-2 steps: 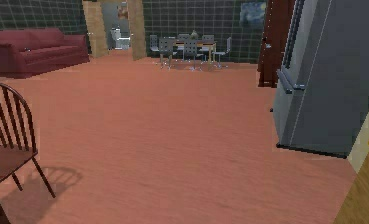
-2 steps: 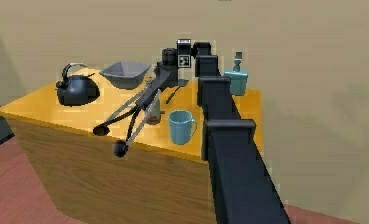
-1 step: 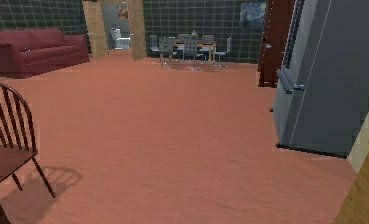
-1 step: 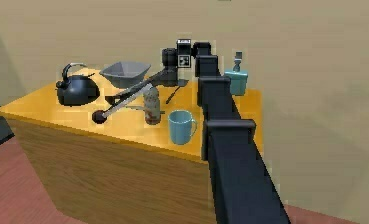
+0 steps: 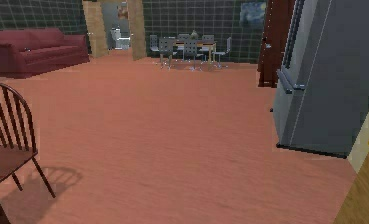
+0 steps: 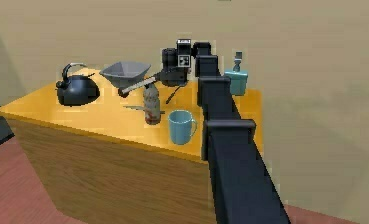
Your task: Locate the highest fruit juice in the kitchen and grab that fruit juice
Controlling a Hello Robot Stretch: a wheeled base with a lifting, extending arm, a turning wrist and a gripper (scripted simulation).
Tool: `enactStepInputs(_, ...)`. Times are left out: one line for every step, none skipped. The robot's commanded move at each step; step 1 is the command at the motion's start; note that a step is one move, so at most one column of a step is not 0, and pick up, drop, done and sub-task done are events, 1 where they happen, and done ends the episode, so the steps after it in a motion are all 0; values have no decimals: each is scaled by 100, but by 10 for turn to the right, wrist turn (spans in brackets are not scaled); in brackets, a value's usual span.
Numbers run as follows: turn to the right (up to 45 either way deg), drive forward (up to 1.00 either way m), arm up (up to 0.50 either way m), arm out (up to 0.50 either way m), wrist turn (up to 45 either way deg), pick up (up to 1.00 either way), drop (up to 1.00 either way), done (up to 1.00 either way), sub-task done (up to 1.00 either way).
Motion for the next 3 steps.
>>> enactStepInputs(0,0,0,0,120,0,0,0,0)
enactStepInputs(0,0,0,0,0,100,0,0,0)
enactStepInputs(0,0,0,0,0,0,0,100,0)
